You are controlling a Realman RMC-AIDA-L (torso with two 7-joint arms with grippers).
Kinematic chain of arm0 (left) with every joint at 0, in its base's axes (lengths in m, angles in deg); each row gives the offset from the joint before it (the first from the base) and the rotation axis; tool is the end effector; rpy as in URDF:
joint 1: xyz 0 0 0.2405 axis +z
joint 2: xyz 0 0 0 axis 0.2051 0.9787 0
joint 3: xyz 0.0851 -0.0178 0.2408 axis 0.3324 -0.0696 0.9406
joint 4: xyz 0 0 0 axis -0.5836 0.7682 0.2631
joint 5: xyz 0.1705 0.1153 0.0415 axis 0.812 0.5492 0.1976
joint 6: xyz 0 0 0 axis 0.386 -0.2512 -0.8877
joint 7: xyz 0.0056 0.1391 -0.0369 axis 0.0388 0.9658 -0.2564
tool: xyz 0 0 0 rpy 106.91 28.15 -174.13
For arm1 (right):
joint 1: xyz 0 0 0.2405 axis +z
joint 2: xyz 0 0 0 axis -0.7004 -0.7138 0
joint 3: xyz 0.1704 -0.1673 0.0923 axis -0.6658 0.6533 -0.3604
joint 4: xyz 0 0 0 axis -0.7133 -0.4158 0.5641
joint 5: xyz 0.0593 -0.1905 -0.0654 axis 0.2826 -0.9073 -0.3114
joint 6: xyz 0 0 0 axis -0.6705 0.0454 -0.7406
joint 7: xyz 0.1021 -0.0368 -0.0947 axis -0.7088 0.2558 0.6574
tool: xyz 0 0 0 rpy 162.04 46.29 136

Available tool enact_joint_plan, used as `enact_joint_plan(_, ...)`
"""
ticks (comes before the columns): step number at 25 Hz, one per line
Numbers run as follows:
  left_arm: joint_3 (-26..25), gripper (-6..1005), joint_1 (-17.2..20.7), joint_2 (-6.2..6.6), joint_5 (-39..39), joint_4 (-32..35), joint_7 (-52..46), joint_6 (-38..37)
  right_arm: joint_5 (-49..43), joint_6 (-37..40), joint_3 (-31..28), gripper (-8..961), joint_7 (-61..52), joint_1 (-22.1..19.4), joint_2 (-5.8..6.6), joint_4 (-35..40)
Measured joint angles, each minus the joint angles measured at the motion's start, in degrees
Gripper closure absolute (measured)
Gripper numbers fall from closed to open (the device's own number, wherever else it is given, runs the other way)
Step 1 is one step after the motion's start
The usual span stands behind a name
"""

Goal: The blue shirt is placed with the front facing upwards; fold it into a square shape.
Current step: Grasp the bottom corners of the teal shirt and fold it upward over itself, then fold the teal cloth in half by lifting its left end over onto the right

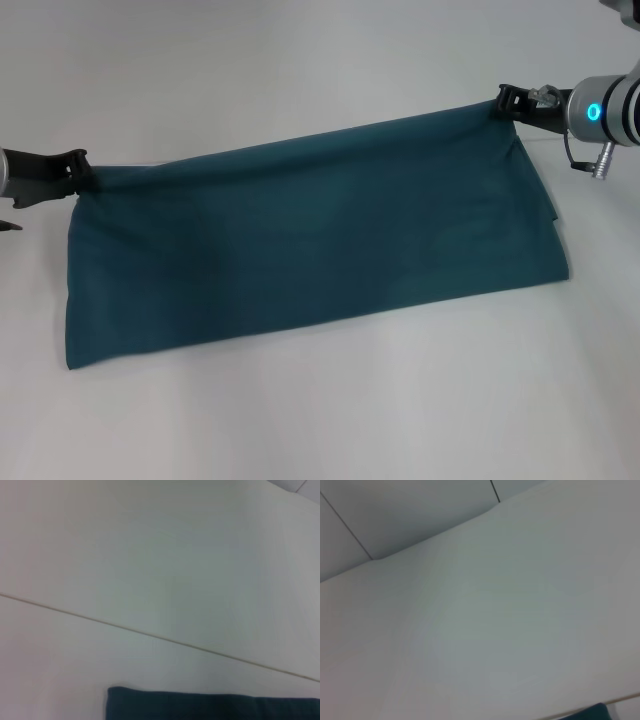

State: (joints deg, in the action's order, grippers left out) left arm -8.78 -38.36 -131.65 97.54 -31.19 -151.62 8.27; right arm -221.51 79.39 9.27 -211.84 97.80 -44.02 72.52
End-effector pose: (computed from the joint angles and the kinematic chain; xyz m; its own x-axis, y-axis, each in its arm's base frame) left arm -0.2560 0.4734 0.0584 0.2109 0.7728 0.5986 0.9368 0.0152 -0.3496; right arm 0.2437 0.5010 0.0410 0.2792 -0.6092 -0.7423 -0.9301 0.0207 -0.3668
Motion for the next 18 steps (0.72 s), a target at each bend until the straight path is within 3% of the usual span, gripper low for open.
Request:
enact_joint_plan(6,-0.2,962,0.2,-0.11,-0.3,0.3,0.4,0.1,0.0,0.1,0.1,762,0.0,0.0,0.11,0.0)
enact_joint_plan(18,-0.5,830,0.9,-0.96,-0.5,1.5,0.3,1.6,0.0,0.0,0.1,749,0.0,-0.3,0.55,0.4)
